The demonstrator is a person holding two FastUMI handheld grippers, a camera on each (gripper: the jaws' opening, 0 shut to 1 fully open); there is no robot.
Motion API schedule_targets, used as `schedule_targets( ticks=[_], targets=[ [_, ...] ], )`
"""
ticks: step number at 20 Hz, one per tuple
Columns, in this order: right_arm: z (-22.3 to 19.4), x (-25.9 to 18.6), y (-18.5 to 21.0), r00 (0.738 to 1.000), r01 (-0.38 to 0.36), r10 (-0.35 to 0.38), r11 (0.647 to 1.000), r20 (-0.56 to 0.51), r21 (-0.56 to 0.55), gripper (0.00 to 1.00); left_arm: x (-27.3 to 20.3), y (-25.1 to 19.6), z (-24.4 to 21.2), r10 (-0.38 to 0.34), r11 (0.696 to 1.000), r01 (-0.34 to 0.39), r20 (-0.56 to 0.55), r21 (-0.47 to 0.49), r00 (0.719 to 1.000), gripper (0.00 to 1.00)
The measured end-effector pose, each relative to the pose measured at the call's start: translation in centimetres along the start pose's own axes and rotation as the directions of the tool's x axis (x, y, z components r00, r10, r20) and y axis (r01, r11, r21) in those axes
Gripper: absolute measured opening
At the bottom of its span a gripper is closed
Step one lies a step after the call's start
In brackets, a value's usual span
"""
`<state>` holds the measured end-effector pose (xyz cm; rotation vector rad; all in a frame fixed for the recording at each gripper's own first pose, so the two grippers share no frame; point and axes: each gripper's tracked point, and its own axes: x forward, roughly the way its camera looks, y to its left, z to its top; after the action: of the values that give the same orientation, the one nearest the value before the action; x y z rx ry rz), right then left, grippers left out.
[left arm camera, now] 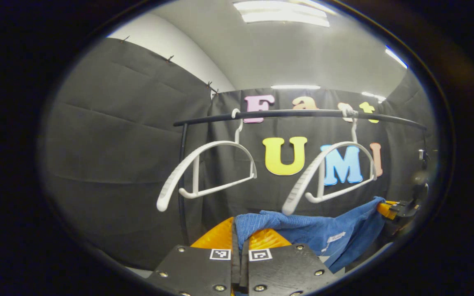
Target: Grasp the clothes on the hanger with both hands and then place them into the laundry hamper below.
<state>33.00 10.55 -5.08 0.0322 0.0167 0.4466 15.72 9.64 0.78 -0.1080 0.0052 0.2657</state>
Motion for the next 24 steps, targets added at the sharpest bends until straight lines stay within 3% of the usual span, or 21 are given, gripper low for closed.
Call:
schedule_targets(
  ticks=[2,4,7,8,10,11,12,14,20,21,24],
  targets=[
    [1.7,-2.7,0.9,1.000,0.000,0.000,1.000,0.025,0.004,0.04,-1.5,-0.3,0.4,-0.025,0.999,0.025,0.008,-0.024,1.000,0.06],
    [3.6,-5.2,1.8,0.998,0.001,-0.002,1.000,0.057,0.011,0.04,-2.9,-0.5,1.1,-0.054,0.998,0.054,0.017,-0.041,0.998,0.01],
    [5.8,-8.6,3.4,0.996,0.004,-0.006,1.000,0.085,0.017,0.04,-4.9,-0.8,2.1,-0.105,0.992,0.107,0.031,-0.070,0.994,0.06],
    [6.5,-9.7,4.0,0.996,0.005,-0.006,1.000,0.093,0.015,0.04,-5.5,-1.1,2.5,-0.123,0.989,0.125,0.035,-0.079,0.992,0.01],
    [7.7,-11.6,5.1,0.994,0.004,-0.005,1.000,0.106,0.006,0.04,-6.8,-1.9,3.1,-0.164,0.981,0.168,0.043,-0.094,0.986,0.01],
    [8.1,-12.5,5.7,0.994,0.003,-0.003,1.000,0.111,0.003,0.04,-7.3,-2.3,3.5,-0.187,0.976,0.192,0.050,-0.100,0.981,0.06],
    [8.6,-13.5,6.4,0.993,0.000,0.000,1.000,0.115,0.001,0.04,-7.9,-2.9,3.8,-0.210,0.971,0.215,0.056,-0.103,0.976,0.01],
    [9.3,-15.2,7.7,0.992,-0.004,0.004,1.000,0.123,-0.002,0.04,-8.8,-4.0,4.2,-0.258,0.959,0.263,0.065,-0.105,0.964,0.01],
    [9.2,-20.2,12.2,0.993,-0.021,0.022,1.000,0.118,-0.010,0.04,-12.0,-6.7,3.6,-0.380,0.912,0.386,0.066,-0.142,0.923,0.05],
    [8.9,-21.0,13.0,0.993,-0.025,0.026,1.000,0.112,-0.010,0.04,-12.7,-6.9,3.3,-0.396,0.903,0.401,0.065,-0.150,0.916,0.00],
    [7.7,-22.9,15.4,0.995,-0.038,0.039,0.999,0.087,-0.017,0.04,-14.2,-7.5,2.0,-0.438,0.880,0.439,0.051,-0.179,0.898,0.06]
  ],
)
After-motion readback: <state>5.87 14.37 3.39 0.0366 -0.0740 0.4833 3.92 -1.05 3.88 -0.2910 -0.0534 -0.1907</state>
